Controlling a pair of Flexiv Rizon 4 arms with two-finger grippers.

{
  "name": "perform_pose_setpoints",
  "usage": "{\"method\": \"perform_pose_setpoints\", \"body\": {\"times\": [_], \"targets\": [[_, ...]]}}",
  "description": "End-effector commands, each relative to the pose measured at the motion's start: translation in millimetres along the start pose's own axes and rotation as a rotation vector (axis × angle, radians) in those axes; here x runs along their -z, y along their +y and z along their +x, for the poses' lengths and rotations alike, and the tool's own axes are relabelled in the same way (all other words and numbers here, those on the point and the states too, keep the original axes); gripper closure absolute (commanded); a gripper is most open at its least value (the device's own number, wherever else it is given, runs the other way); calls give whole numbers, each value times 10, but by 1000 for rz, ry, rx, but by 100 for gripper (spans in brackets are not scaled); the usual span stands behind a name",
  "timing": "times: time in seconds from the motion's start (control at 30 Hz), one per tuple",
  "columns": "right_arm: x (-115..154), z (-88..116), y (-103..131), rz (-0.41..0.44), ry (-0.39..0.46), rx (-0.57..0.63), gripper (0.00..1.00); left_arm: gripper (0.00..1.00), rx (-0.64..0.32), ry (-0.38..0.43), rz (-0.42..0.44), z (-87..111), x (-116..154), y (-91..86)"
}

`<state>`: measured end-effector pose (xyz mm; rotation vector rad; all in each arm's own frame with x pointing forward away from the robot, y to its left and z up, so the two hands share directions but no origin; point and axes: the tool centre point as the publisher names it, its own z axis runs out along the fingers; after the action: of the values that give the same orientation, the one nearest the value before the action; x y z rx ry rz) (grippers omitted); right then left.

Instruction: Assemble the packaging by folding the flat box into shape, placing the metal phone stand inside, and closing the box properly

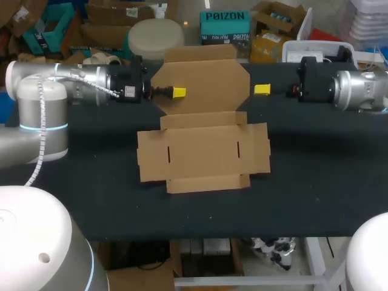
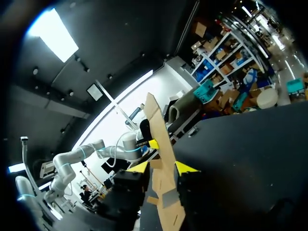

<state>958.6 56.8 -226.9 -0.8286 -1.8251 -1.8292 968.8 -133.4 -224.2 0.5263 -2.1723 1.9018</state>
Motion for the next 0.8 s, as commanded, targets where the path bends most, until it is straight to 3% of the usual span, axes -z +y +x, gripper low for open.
{"method": "perform_pose_setpoints", "body": {"times": [0.03,0.17,0.27,0.3,0.63,0.8], "targets": [[204,150,0,-12,-89,15,68,100,-13,12,-2,-46,11,-62],[354,231,9,-11,-131,49,78,100,-36,14,7,-71,9,-122],[442,291,6,-3,-158,70,91,100,-49,14,10,-91,-3,-166],[468,311,1,-2,-165,76,100,100,-59,14,11,-95,-9,-178],[703,462,-61,11,-207,147,100,100,-116,14,15,-104,-46,-304],[772,594,-122,68,-233,225,100,100,-133,7,30,-120,-44,-360]]}}
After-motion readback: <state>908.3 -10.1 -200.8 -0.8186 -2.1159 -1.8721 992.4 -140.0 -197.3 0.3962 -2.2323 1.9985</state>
